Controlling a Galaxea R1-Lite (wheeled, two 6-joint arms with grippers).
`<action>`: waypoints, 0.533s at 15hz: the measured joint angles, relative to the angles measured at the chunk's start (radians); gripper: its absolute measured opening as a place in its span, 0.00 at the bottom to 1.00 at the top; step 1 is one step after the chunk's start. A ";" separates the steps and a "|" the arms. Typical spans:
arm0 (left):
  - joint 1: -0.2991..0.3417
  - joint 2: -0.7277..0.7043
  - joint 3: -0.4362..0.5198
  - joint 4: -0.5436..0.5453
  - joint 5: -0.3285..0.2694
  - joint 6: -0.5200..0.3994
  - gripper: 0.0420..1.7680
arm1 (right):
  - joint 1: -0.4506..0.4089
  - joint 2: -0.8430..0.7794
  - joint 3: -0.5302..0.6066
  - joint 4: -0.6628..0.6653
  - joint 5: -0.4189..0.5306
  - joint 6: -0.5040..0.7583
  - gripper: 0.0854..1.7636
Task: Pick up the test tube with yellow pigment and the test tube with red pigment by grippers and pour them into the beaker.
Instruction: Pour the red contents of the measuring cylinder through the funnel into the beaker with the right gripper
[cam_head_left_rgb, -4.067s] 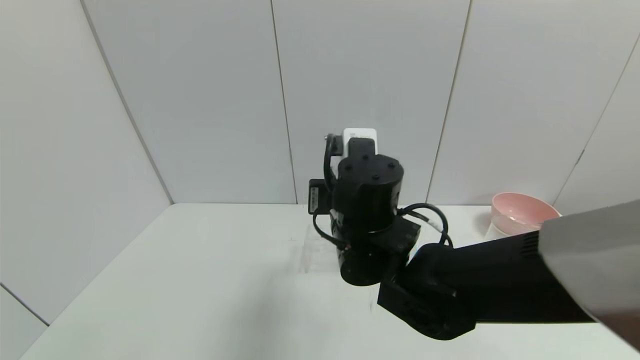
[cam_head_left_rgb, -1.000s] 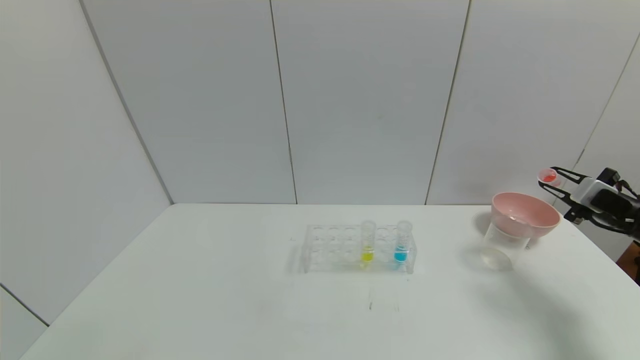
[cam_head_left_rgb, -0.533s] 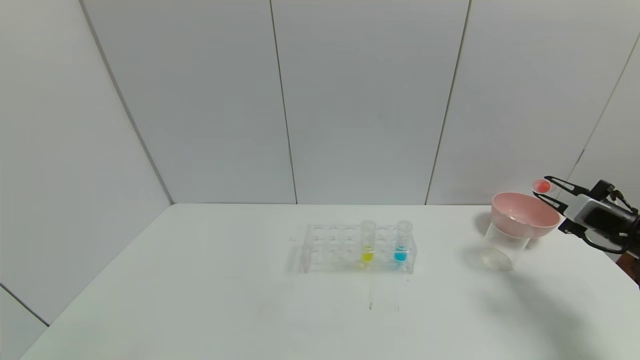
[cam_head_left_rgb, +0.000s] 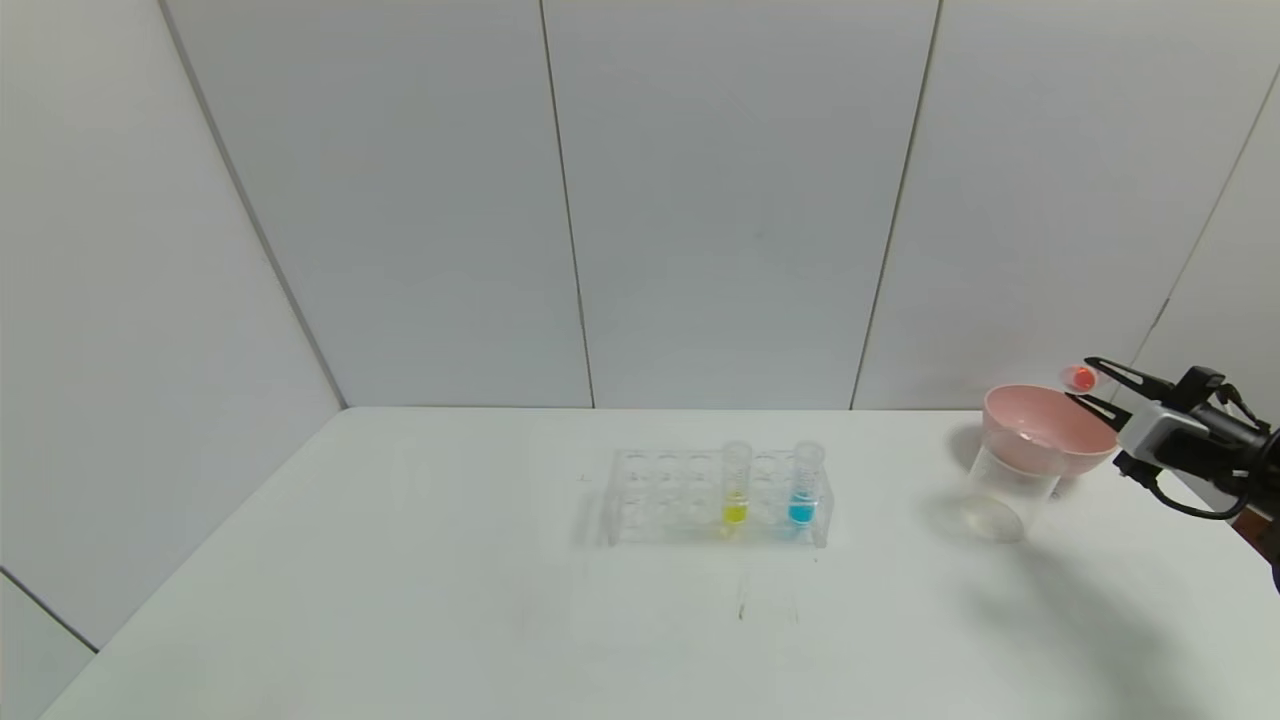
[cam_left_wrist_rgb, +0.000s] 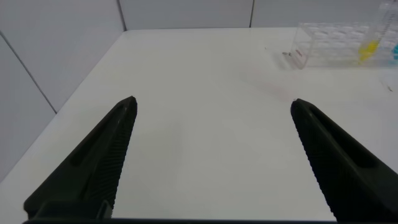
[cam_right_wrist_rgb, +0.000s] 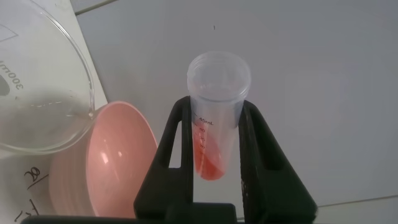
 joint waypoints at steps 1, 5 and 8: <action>0.000 0.000 0.000 0.000 0.000 0.000 1.00 | 0.001 0.001 0.000 0.000 -0.001 -0.022 0.24; 0.000 0.000 0.000 0.000 0.000 0.000 1.00 | 0.005 0.007 0.000 0.000 -0.005 -0.089 0.24; 0.000 0.000 0.000 0.000 0.000 0.000 1.00 | 0.006 0.009 -0.003 0.001 -0.007 -0.102 0.24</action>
